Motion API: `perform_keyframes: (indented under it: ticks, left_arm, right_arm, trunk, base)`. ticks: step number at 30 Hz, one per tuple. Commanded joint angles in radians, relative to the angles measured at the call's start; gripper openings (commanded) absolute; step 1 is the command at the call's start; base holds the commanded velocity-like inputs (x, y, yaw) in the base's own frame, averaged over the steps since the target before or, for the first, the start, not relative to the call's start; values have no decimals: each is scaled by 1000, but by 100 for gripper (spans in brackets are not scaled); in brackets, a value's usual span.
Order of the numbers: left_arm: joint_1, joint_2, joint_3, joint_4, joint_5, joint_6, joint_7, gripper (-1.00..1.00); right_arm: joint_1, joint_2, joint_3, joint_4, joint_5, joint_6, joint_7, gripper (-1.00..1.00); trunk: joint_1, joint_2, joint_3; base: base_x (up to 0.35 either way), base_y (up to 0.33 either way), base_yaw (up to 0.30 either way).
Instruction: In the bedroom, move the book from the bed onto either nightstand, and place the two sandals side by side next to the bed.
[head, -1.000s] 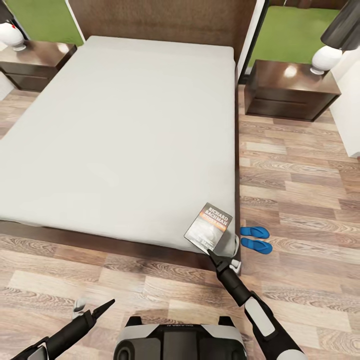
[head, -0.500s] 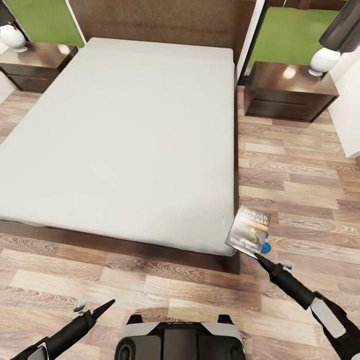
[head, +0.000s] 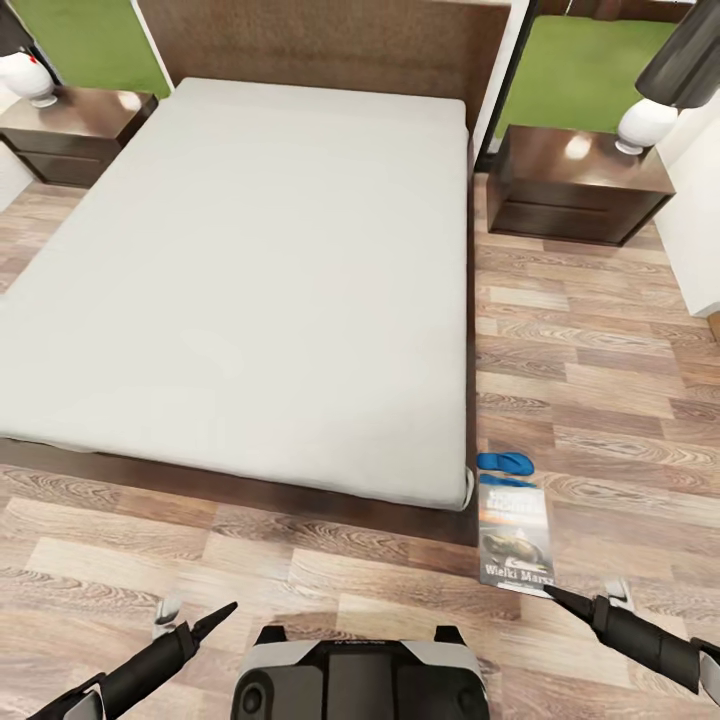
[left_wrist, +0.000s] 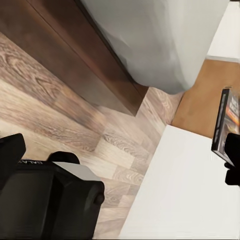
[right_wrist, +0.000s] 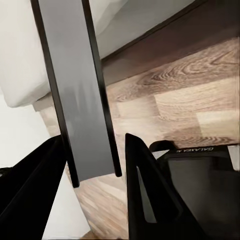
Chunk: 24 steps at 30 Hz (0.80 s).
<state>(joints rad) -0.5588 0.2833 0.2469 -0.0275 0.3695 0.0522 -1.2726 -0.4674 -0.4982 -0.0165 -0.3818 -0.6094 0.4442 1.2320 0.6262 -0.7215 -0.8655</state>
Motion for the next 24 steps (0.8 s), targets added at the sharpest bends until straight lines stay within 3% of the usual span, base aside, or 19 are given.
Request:
perform_keyframes:
  ticks: [1, 9, 17, 24]
  left_arm:
    - [0, 0, 7, 1, -9, 5, -3, 100]
    - [0, 5, 2, 4, -67, -10, 0, 100]
    - [0, 13, 1, 5, -73, -12, 1, 100]
    - [0, 13, 0, 5, -73, -12, 1, 100]
  right_arm:
    - [0, 0, -3, 4, -1, 10, 2, -100]
    - [0, 1, -3, 19, 13, -15, 3, -100]
    - [0, 1, -3, 23, 13, -51, 4, -100]
    - [0, 6, -3, 93, 14, -108, 3, -100]
  trunk:
    - [-4, 7, 3]
    - [-34, 63, 28]
    - [-65, 119, 53]
    - [-92, 168, 75]
  base:
    - [0, 0, 0]
    - [0, 0, 0]
    - [0, 0, 0]
    - [0, 0, 0]
